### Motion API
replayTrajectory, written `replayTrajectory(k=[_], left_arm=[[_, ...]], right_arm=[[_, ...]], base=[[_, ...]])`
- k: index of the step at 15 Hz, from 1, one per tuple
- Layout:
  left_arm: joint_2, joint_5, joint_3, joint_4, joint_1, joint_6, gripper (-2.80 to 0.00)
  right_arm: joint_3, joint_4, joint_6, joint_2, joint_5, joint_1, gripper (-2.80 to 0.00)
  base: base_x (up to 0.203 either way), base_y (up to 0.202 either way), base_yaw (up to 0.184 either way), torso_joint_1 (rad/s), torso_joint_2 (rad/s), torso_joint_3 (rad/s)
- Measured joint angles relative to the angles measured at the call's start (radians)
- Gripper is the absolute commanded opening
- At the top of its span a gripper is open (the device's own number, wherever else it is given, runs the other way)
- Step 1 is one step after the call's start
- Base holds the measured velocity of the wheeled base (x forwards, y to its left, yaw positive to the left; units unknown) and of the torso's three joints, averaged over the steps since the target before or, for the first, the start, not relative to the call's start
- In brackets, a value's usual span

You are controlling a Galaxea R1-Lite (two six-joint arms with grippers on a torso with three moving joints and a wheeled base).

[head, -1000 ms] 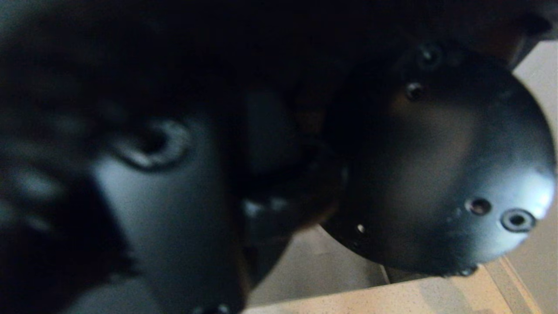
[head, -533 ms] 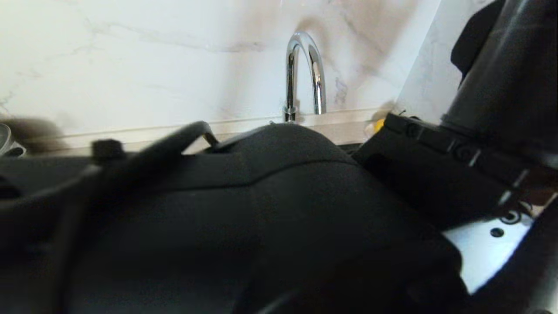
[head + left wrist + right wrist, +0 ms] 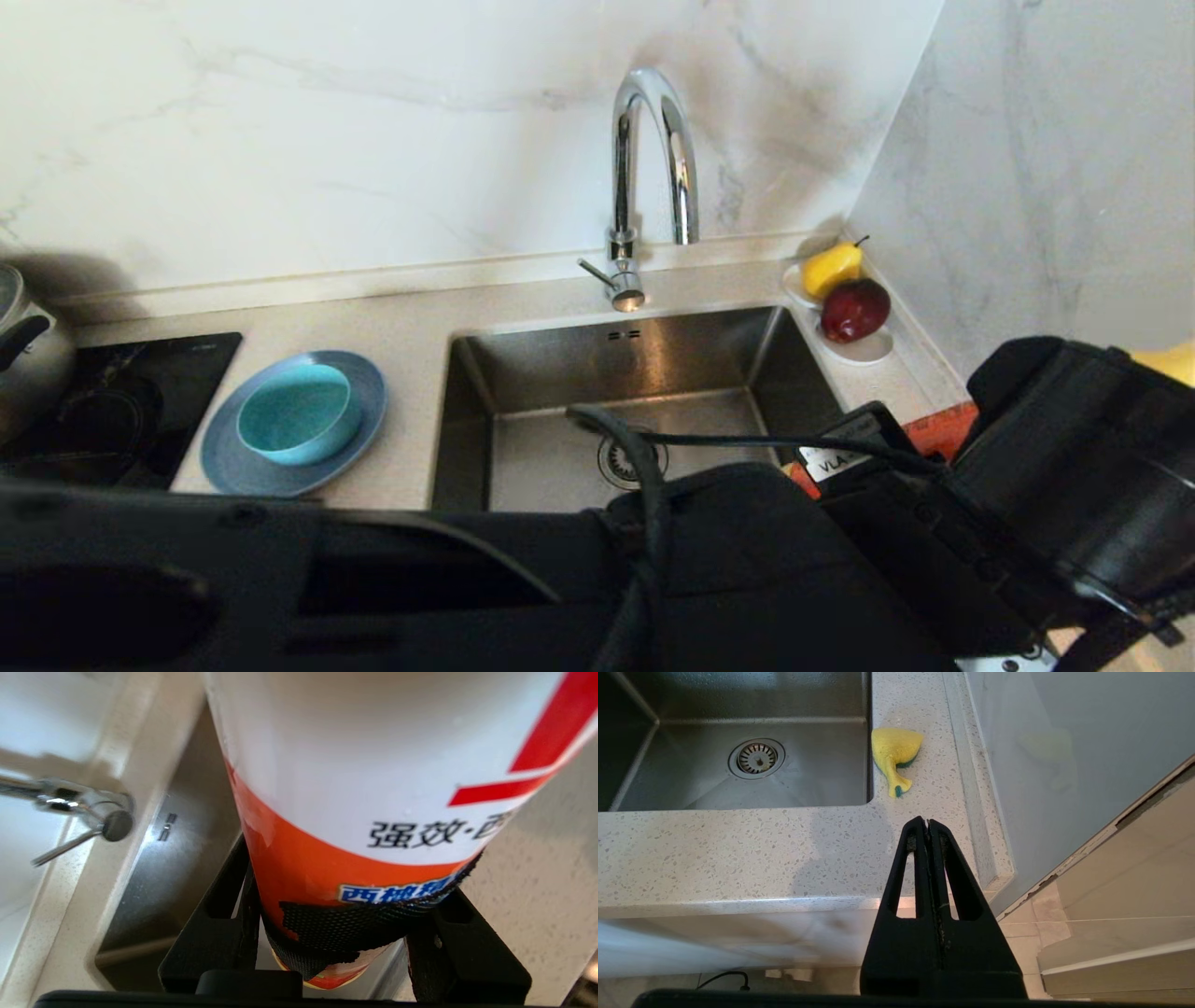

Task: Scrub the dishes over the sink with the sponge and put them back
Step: Squeeze it onto the sponge

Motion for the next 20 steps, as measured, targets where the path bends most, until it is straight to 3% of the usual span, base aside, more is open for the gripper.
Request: replayTrajectory(k=[4,16,20], left_arm=[[0.056,0.031,0.041,0.0,0.001,0.056,-2.8],[0.184,0.11,0.066,0.013,0.009,0.076,-2.8],[0.194,0.122,0.064,0.088,0.013,0.085,-2.8]], right_arm=[[0.0,0.0,0.0,0.0,0.0,0.0,-2.8],[0.0,0.0,0.0,0.0,0.0,0.0,-2.8],[0.0,0.0,0.0,0.0,0.0,0.0,-2.8]], base=[[0.0,0.0,0.0,0.0,0.0,0.0],[0.0,0.0,0.0,0.0,0.0,0.0],[0.0,0.0,0.0,0.0,0.0,0.0]])
